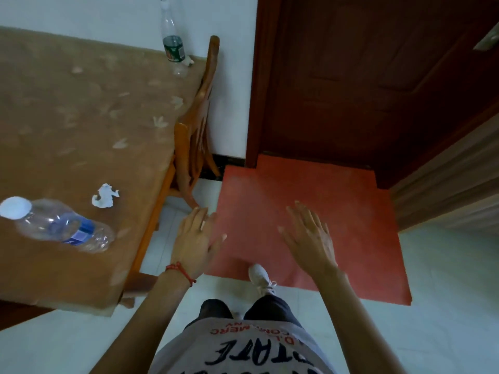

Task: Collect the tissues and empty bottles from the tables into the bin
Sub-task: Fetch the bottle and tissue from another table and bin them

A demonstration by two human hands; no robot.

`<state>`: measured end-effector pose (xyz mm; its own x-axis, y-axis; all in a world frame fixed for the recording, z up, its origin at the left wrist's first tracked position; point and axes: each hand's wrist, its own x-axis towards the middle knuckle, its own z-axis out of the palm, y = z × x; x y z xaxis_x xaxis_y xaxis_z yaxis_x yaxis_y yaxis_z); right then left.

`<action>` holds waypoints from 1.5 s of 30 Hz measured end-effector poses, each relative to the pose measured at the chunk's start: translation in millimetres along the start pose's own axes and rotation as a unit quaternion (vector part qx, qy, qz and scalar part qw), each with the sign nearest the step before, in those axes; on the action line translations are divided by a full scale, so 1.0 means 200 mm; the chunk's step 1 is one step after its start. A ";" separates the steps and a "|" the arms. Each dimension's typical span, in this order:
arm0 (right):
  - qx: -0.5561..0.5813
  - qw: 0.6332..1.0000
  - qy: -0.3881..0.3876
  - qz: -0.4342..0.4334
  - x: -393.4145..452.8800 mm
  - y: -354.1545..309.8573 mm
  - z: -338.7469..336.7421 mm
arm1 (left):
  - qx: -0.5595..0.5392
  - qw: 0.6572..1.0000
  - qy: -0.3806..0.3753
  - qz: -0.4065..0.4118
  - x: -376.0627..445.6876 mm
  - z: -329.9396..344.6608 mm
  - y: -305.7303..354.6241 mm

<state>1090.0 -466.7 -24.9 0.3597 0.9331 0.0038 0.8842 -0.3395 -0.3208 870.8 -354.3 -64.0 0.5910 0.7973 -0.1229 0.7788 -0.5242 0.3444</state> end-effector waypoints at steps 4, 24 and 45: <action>-0.013 0.997 -0.050 -0.065 0.28 -0.01 -0.02 | -0.027 0.997 0.038 -0.066 0.09 -0.04 0.02; -0.008 0.863 -0.243 -0.444 0.93 -0.51 0.13 | -0.064 0.875 0.156 -0.454 -0.09 -0.09 0.01; -0.002 0.824 -0.232 -0.517 0.90 -1.14 0.38 | -0.059 0.816 0.189 -0.543 -0.39 -0.18 -0.39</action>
<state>931.0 -211.7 -22.9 -0.7389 0.6678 -0.0896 0.6472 0.6664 -0.3702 755.4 -364.8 -48.1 -0.5594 0.8190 -0.1277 0.7609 0.5685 0.3126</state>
